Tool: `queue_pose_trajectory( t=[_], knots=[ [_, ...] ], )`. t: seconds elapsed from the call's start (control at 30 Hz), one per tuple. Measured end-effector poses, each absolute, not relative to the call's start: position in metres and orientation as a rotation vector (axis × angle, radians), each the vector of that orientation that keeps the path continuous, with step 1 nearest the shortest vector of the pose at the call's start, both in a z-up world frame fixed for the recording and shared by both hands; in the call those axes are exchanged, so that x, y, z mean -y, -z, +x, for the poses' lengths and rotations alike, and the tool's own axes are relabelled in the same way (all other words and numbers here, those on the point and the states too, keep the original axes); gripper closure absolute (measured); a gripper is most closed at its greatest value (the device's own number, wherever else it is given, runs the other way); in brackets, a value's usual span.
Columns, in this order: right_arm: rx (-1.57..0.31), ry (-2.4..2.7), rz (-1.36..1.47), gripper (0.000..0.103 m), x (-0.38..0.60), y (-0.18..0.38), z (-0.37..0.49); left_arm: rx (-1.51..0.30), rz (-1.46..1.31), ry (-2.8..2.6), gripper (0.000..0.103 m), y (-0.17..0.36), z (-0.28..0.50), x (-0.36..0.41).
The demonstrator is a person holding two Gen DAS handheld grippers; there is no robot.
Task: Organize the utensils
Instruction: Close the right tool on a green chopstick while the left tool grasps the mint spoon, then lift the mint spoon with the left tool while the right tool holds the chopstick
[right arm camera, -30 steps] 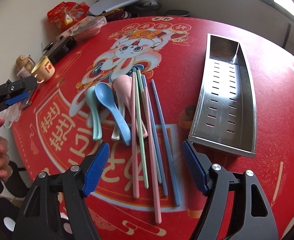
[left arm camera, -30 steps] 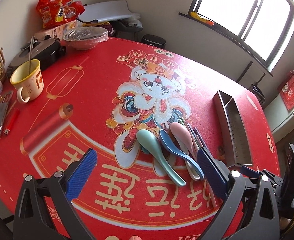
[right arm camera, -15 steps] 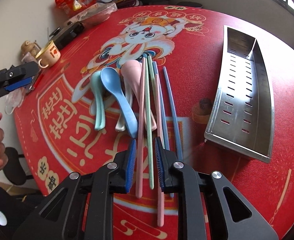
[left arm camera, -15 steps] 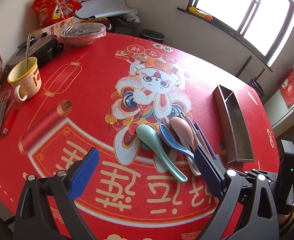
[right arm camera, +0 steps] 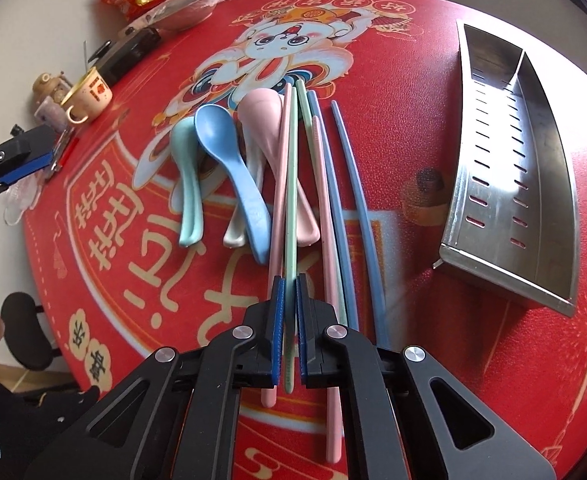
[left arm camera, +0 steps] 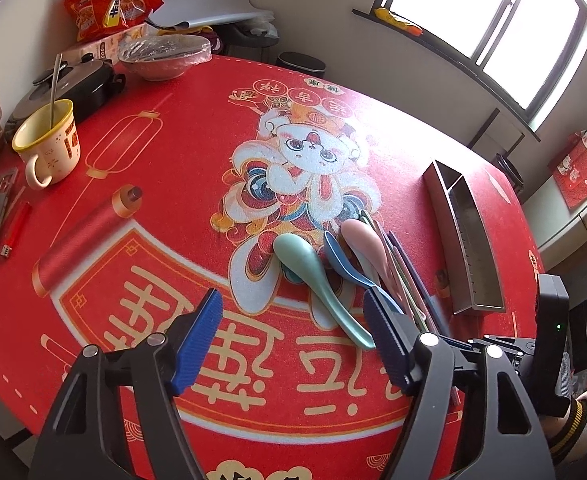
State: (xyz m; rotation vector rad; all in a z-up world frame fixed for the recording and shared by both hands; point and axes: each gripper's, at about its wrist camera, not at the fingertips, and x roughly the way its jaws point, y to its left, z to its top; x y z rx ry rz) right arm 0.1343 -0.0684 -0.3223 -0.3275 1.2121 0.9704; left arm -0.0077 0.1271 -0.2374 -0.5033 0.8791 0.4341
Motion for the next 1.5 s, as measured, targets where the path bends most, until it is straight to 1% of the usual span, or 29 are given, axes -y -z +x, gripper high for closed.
queue_pose_trajectory(
  t=[0.07, 0.2, 0.27, 0.53, 0.7, 0.87, 1.17, 1.23, 1.27, 1.3, 1.4, 1.43, 1.47, 1.5],
  knots=[
    [-1.227, -0.971, -0.313, 0.098, 0.07, 0.325, 0.133, -0.888, -0.517, -0.426, 0.034, 0.24, -0.007, -0.128],
    [-1.256, -0.974, -0.306, 0.098, 0.071, 0.331, 0.132, -0.911, -0.581, -0.381, 0.044, 0.25, -0.007, -0.128],
    [-1.255, -0.978, -0.303, 0.097, 0.07, 0.333, 0.132, -0.928, -0.586, -0.379, 0.045, 0.253, -0.006, -0.126],
    [-1.302, -1.005, -0.247, 0.097, 0.066, 0.336, 0.146, -0.966, -0.611, -0.383, 0.046, 0.263, 0.0, -0.125],
    [-1.29, -1.019, -0.297, 0.096, 0.063, 0.332, 0.146, -0.997, -0.642, -0.383, 0.052, 0.277, 0.013, -0.126],
    [-1.286, -1.044, -0.278, 0.096, 0.065, 0.326, 0.15, -1.029, -0.657, -0.386, 0.053, 0.3, 0.033, -0.132],
    [-1.29, -1.071, -0.278, 0.096, 0.071, 0.329, 0.151, -1.019, -0.676, -0.406, 0.054, 0.326, 0.068, -0.144],
    [-1.291, -1.066, -0.272, 0.096, 0.074, 0.33, 0.152, -1.003, -0.671, -0.4, 0.058, 0.326, 0.073, -0.146],
    [-1.292, -1.064, -0.267, 0.096, 0.075, 0.33, 0.152, -0.999, -0.662, -0.402, 0.061, 0.327, 0.075, -0.146],
    [-1.294, -1.059, -0.264, 0.096, 0.075, 0.331, 0.153, -1.0, -0.653, -0.406, 0.07, 0.327, 0.077, -0.146],
    [-1.3, -1.055, -0.253, 0.096, 0.077, 0.332, 0.153, -0.995, -0.643, -0.398, 0.079, 0.327, 0.08, -0.147],
    [-1.3, -1.053, -0.251, 0.096, 0.077, 0.332, 0.153, -0.994, -0.635, -0.389, 0.084, 0.327, 0.08, -0.146],
    [-1.3, -1.052, -0.249, 0.096, 0.077, 0.332, 0.153, -1.0, -0.613, -0.381, 0.092, 0.325, 0.08, -0.144],
    [-1.301, -1.05, -0.248, 0.096, 0.077, 0.332, 0.153, -1.007, -0.578, -0.383, 0.095, 0.322, 0.08, -0.141]
  ],
)
